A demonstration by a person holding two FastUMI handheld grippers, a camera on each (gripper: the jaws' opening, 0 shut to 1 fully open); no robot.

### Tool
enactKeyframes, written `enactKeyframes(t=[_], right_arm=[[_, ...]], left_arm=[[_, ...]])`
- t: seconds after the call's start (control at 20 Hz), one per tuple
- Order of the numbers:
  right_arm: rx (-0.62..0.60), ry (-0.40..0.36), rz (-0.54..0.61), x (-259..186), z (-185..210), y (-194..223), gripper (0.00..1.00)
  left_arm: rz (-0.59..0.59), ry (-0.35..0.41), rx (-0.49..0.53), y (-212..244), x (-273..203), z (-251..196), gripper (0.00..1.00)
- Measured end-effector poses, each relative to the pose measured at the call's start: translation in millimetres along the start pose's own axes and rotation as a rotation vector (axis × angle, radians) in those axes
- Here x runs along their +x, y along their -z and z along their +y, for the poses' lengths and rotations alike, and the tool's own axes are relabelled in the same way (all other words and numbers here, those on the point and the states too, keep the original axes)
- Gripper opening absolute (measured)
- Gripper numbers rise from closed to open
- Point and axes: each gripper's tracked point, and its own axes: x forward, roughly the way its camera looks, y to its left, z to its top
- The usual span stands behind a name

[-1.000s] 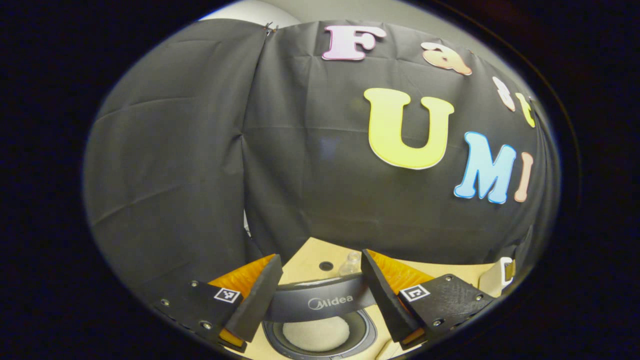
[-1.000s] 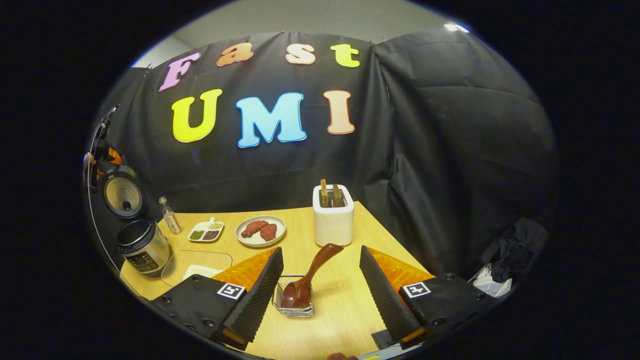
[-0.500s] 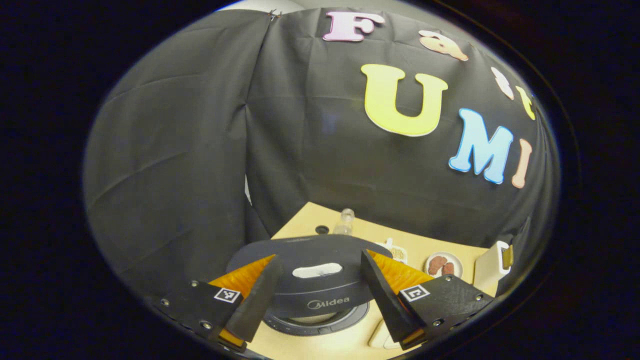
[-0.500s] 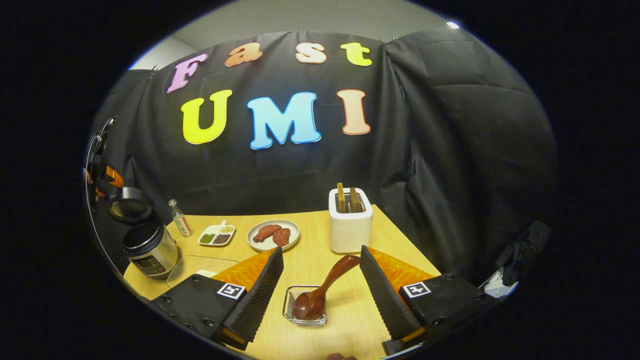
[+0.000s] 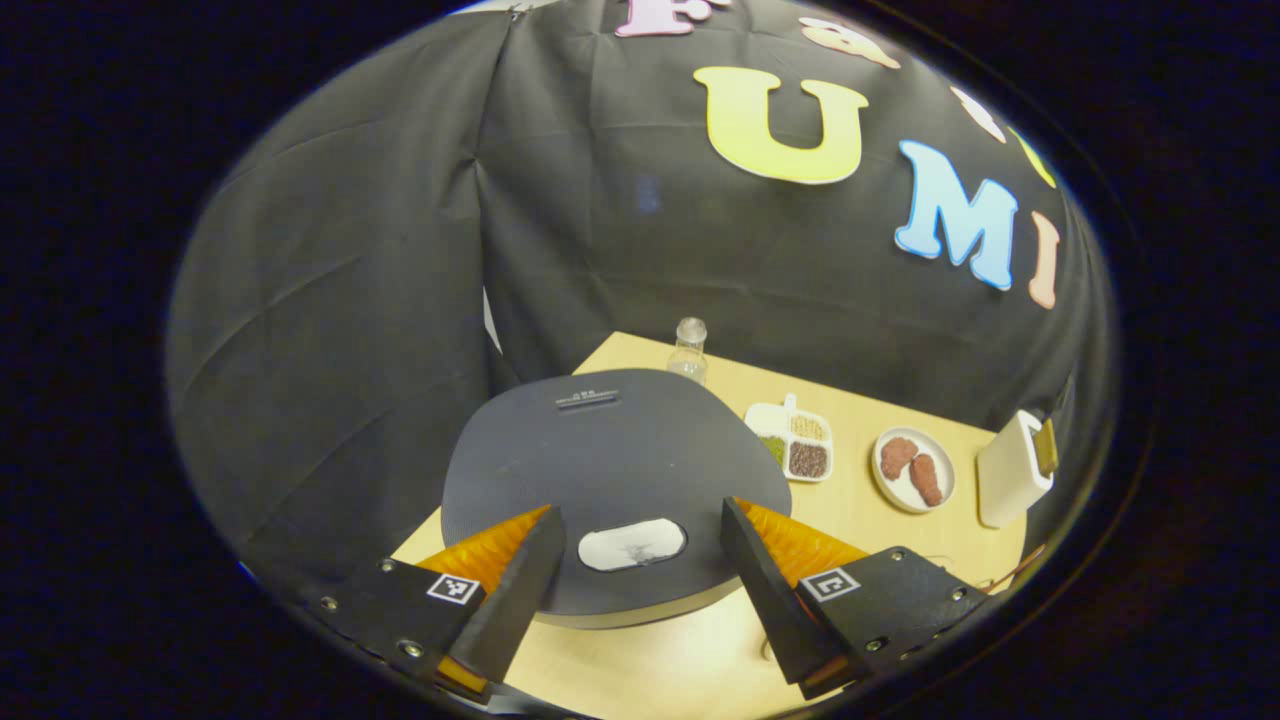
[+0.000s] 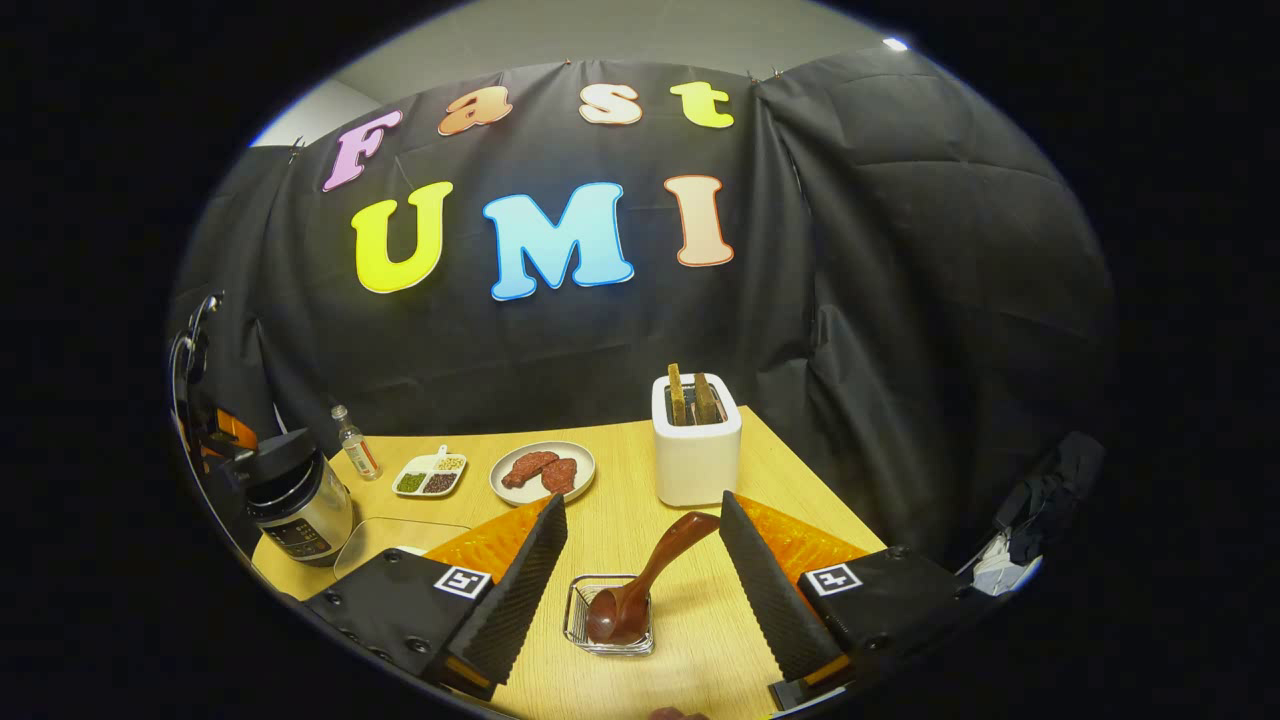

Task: Close the left gripper, press the button to open the rice cooker; take a wooden spoon from the chopstick holder with the right hand, scoop a spoonful of rice and pour it into the rice cooker, then put the wooden spoon back into the chopstick holder.

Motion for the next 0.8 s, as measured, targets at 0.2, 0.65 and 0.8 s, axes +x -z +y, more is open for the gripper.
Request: enactKeyframes(t=[0.2, 0.65, 0.8], right_arm=[[-0.01, -0.004, 0.01, 5, 1, 0, 0.98], [-0.049, -0.079, 0.033, 19, 11, 6, 0.98], [-0.046, -0.11, 0.045, 24, 11, 10, 0.98]], left_arm=[[0.008, -0.009, 0.035, 27, 9, -1, 1.0], [0.009, -0.009, 0.04, 38, 13, -3, 1.0], [0.007, -0.012, 0.05, 35, 16, -3, 1.0]])
